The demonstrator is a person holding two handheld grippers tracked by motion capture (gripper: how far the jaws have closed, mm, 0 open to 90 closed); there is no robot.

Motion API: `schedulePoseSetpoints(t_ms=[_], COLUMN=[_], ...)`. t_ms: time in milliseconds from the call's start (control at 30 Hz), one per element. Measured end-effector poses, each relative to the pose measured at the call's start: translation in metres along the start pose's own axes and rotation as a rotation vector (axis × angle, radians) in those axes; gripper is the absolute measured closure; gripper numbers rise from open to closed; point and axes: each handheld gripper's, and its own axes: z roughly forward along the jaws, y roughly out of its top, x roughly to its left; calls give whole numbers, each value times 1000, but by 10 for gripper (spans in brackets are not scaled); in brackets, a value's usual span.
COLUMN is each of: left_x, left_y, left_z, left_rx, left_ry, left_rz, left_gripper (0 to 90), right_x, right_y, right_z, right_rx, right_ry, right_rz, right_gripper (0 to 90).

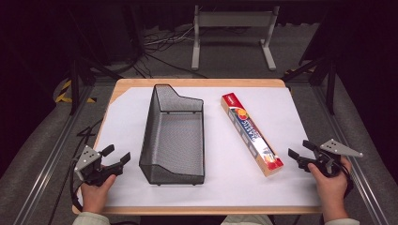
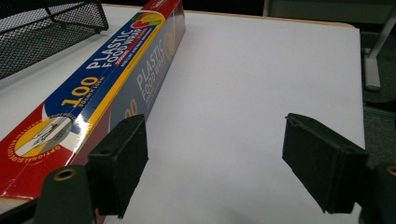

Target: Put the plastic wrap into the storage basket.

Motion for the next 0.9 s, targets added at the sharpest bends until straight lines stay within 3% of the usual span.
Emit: schedulePoseSetpoints(t_ms=[400,600,900], left_x=[-8,-10,-12], left_y=[3,4,4], left_z=[-2,-3,-4], left_rx=[1,-7,-3], left_ry=[8,10,23], left_rz=[42,39,44], left_gripper=[257,257,259], right_x=[1,2,6], right_y=[2,3,16], right_z=[-1,-2,-6], right_rx=[-18,-17,22], right_ry=[24,25,38], right_rz=[-2,-12,2], right_gripper=[204,199,205])
